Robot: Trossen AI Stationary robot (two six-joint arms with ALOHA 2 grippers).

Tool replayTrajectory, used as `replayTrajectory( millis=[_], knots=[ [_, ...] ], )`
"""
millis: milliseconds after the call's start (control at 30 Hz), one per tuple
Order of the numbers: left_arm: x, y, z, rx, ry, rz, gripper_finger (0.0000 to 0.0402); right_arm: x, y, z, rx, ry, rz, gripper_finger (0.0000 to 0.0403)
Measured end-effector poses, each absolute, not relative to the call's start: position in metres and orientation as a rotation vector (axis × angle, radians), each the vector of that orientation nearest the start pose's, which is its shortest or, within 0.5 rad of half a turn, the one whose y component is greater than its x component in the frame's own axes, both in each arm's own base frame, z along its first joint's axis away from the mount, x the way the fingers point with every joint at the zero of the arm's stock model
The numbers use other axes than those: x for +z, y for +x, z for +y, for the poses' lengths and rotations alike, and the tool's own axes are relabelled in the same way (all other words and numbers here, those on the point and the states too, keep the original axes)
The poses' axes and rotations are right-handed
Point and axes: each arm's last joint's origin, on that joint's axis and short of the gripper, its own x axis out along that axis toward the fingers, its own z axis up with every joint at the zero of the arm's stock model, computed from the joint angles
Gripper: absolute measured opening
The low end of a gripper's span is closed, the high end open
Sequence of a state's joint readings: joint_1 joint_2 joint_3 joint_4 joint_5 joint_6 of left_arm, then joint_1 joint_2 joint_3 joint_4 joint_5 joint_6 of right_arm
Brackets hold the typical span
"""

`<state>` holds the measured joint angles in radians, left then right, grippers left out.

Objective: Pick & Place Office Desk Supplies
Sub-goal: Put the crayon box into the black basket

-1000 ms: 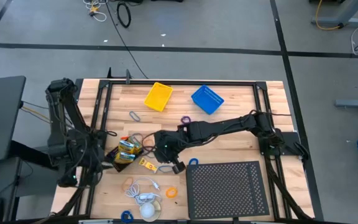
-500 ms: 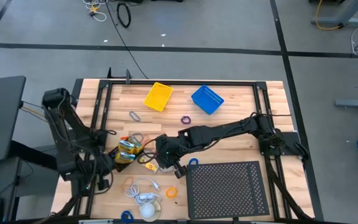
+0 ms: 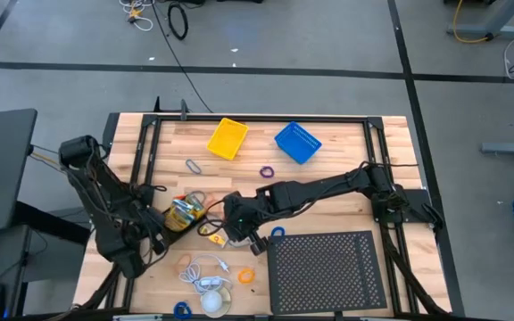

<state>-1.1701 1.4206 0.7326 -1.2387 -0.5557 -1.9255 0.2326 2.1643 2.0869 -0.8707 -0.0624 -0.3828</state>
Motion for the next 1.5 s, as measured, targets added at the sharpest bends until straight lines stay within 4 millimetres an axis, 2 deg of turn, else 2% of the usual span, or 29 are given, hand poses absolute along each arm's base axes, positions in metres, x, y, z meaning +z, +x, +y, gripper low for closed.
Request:
replayTrajectory(
  millis=[100, 433, 633, 833, 1067, 1267, 1500],
  knots=[
    [0.165, 0.083, -0.154, 0.725, -0.202, 0.945, 0.0001, 0.285, 0.460, 0.111, 0.453, -0.432, 0.886, 0.0001],
    [0.133, 0.080, -0.145, 0.693, -0.318, 0.885, 0.0001, 0.285, 0.460, 0.111, 0.453, -0.431, 0.886, 0.0001],
    [0.133, 0.083, -0.141, 0.713, -0.322, 0.824, 0.0001, 0.285, 0.460, 0.111, 0.452, -0.431, 0.885, 0.0000],
    [0.133, 0.092, -0.139, 0.704, -0.291, 0.845, 0.0001, 0.285, 0.460, 0.111, 0.451, -0.431, 0.884, 0.0000],
    [0.151, 0.096, -0.149, 0.569, -0.296, 0.882, 0.0001, 0.285, 0.460, 0.111, 0.452, -0.432, 0.888, 0.0000],
    [0.151, 0.106, -0.150, 0.536, -0.311, 0.877, 0.0001, 0.284, 0.460, 0.110, 0.444, -0.436, 0.890, 0.0000],
    [0.147, 0.115, -0.141, 0.564, -0.313, 1.000, 0.0001, 0.282, 0.457, 0.111, 0.443, -0.443, 0.927, 0.0000]
  ],
)
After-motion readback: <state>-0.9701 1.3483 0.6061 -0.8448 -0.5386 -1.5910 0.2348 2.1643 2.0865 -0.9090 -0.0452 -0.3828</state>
